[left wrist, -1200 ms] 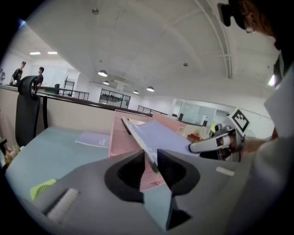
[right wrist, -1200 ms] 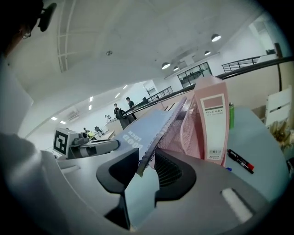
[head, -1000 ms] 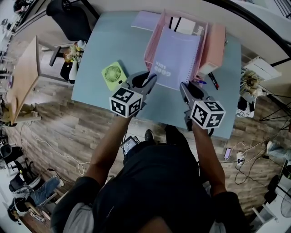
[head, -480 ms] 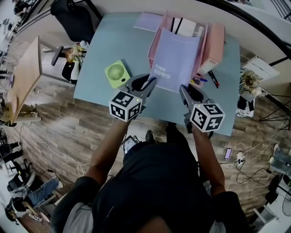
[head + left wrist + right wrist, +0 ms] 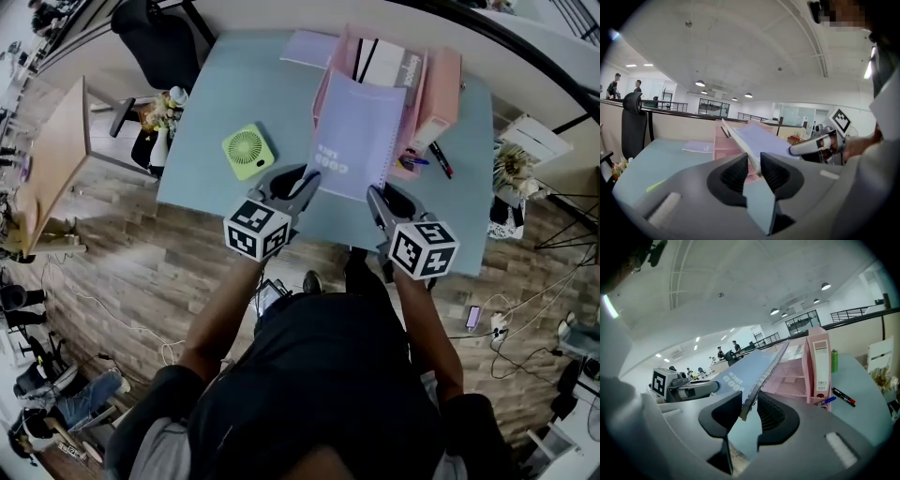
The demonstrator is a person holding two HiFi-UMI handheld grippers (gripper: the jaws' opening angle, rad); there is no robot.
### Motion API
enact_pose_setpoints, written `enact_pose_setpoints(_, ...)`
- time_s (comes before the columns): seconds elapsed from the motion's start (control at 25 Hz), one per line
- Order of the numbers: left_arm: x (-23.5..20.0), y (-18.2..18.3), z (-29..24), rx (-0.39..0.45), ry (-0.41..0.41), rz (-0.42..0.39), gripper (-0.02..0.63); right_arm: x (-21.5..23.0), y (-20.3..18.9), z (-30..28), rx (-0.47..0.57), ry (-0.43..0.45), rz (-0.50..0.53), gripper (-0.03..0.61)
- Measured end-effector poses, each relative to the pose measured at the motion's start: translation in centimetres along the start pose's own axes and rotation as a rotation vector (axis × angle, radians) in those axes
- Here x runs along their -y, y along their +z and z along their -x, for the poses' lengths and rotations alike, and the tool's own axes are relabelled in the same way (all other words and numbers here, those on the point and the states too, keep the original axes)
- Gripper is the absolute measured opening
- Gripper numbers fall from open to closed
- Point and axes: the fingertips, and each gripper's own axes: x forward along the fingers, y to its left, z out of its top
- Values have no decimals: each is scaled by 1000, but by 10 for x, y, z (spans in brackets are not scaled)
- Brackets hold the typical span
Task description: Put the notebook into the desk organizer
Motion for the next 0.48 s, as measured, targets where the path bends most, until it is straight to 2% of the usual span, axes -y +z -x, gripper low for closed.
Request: enact_pose_setpoints(0.48, 11, -18, 38, -2, 4, 8, 143, -28, -29, 9, -29, 24, -1, 103)
